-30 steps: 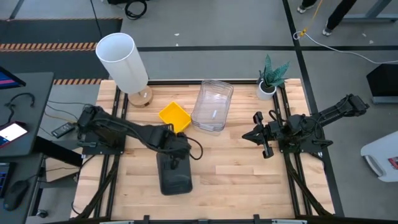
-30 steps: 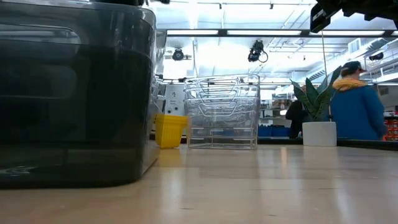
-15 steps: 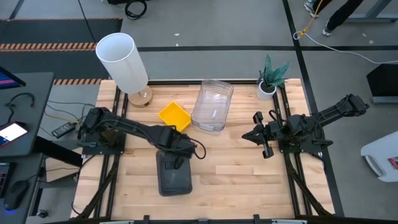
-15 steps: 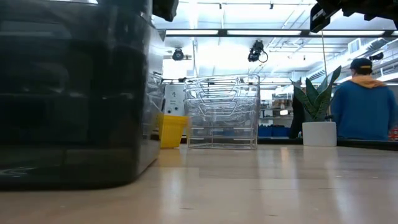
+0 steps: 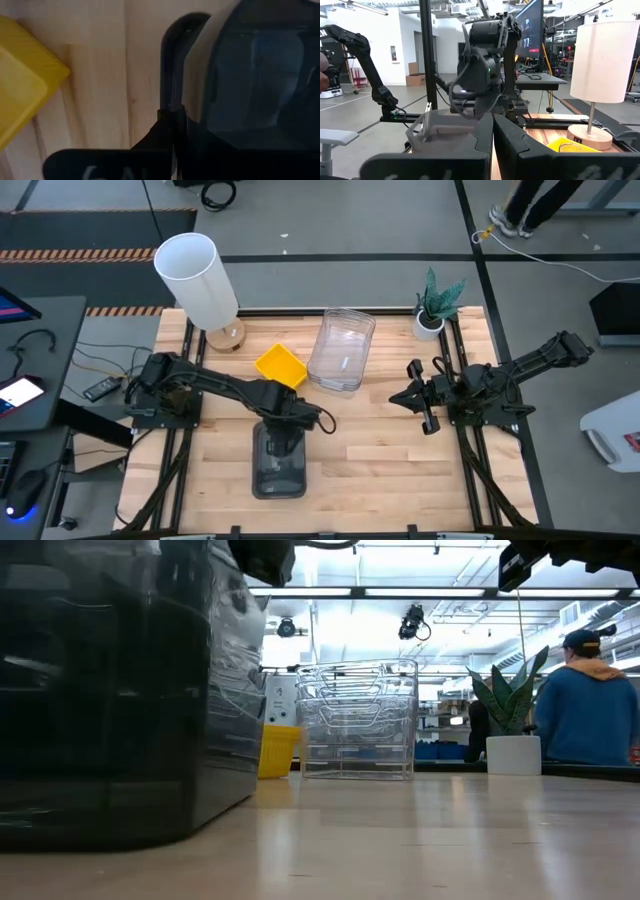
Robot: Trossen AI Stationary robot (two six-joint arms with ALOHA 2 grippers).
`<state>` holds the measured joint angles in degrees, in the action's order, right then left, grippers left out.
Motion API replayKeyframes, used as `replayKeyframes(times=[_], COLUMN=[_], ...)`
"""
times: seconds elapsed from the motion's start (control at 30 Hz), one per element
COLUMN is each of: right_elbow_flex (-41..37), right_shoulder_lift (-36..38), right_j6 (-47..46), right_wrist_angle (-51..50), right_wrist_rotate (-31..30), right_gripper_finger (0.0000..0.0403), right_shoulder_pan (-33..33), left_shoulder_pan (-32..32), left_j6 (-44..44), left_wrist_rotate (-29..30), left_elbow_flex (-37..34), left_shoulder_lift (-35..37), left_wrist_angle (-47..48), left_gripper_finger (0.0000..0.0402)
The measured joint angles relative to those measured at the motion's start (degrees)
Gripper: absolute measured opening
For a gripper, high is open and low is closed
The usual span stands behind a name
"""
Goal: Stack baskets by color
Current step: Stack the black bin on top of the stacked black bin, then return to Home Position
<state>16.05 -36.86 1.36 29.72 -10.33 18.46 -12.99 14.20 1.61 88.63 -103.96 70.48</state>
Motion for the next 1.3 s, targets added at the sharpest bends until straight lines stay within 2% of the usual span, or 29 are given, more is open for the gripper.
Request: replayKeyframes(times=[0.13, 0.23, 0.33, 0.6, 0.73, 0.83, 1.07, 1.3], right_elbow_flex=[0.0, 0.0, 0.0, 0.0, 0.0, -1.0, -6.1, -11.9], right_shoulder_lift=[0.0, -0.3, -0.5, -0.5, -0.5, -0.5, 2.1, 5.9], right_j6=[-0.1, -0.1, 0.0, 0.1, 0.5, 1.5, 0.1, -0.4], right_wrist_angle=[0.2, 0.2, 0.3, 0.3, 0.0, -0.5, 3.7, 11.3], right_wrist_rotate=[0.0, 0.0, 0.0, 0.0, 0.5, 2.7, 2.8, 7.0], right_gripper_finger=[0.0020, 0.0020, 0.0020, 0.0020, 0.0020, 0.0020, 0.0009, 0.0007], right_shoulder_pan=[0.0, 0.0, 0.0, 0.0, 0.0, 0.0, -0.8, -2.7], left_shoulder_pan=[0.0, -0.1, -0.4, -0.4, -0.8, -1.2, -1.4, -2.0], left_j6=[-1.1, -1.3, -1.9, -1.1, -2.9, -4.6, -3.3, -1.0], left_wrist_rotate=[-0.2, -0.1, -0.1, 0.2, 3.0, 6.3, 4.3, 5.2], left_elbow_flex=[-0.1, -0.1, -0.1, -0.1, -0.1, -1.8, -14.8, -25.0], left_shoulder_lift=[-1.8, -1.9, -1.9, -1.6, -0.1, 2.8, 13.3, 24.7], left_wrist_angle=[-0.2, -0.4, -0.4, 0.4, 1.1, -1.5, -15.4, -29.4], left_gripper_finger=[0.0010, 0.0025, 0.0057, 0.0173, 0.0201, 0.0203, 0.0172, 0.0146])
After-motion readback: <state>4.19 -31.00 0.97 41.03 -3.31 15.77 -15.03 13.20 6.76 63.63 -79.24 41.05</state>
